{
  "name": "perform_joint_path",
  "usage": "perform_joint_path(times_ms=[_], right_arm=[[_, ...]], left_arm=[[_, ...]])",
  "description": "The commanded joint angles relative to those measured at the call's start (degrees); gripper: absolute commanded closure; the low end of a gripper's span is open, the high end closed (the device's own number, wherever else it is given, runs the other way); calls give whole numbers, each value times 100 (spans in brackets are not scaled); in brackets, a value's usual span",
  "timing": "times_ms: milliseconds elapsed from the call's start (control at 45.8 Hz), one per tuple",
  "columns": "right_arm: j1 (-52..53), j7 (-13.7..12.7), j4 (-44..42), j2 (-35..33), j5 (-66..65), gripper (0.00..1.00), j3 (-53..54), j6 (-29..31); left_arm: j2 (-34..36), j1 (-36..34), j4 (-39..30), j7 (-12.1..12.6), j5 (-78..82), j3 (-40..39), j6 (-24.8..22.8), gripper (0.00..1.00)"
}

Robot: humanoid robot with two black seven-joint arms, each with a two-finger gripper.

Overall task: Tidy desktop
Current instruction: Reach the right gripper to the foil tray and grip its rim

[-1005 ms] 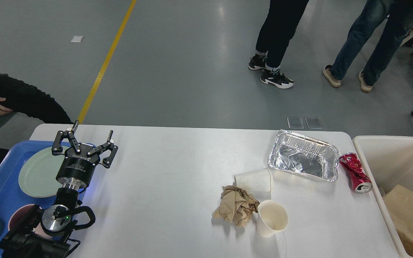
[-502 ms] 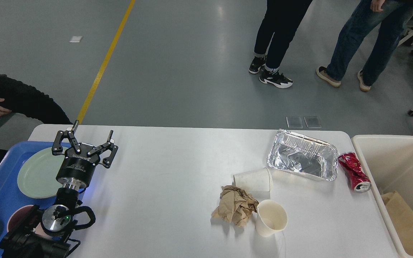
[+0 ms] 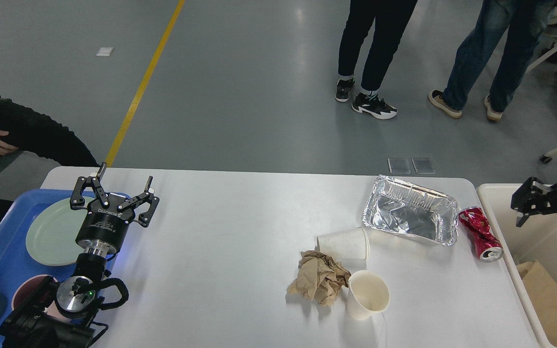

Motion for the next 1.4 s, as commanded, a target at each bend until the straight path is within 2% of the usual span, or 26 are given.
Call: perform_joint_path(times_ms=[0,175,284,459,568,743,830,917,961,1114,1289,1376], right_arm=[[1204,0,1437,220,24,0,-34,-27],[2444,27,2519,430,630,0,71,-211],[2946,44,2933,816,929,2,256,-448],[3008,44,2958,1335,965,2,581,-756],[2877,44,2933,1450,965,2,652,-1274],[1797,44,2310,1432,965,0,625,-2311],[1111,44,1976,1406,1201,0,608,-2567],[513,44,1581,1362,1886,0,651,-2576],[-99,79,1126,1275,2664,0,687,-2803],[-1552,62,-194,1248,4189,0,1134,-3410],[-2405,-17,-1038,1257,5042,0,1442,-3797],[-3081,-131,-1627,1292,5324,0,2082,-3876]], left_arm=[[3,0,3,-9,0,0,0,3],[3,8,3,-9,0,0,0,3],[3,9,3,-9,0,0,0,3],[3,0,3,-9,0,0,0,3],[3,0,3,-9,0,0,0,3],[3,0,3,0,0,0,0,3],[3,0,3,0,0,0,0,3],[3,0,3,-9,0,0,0,3],[3,0,3,0,0,0,-8,3],[3,0,3,-9,0,0,-8,3],[3,9,3,-9,0,0,-8,3],[3,9,3,-9,0,0,-8,3]])
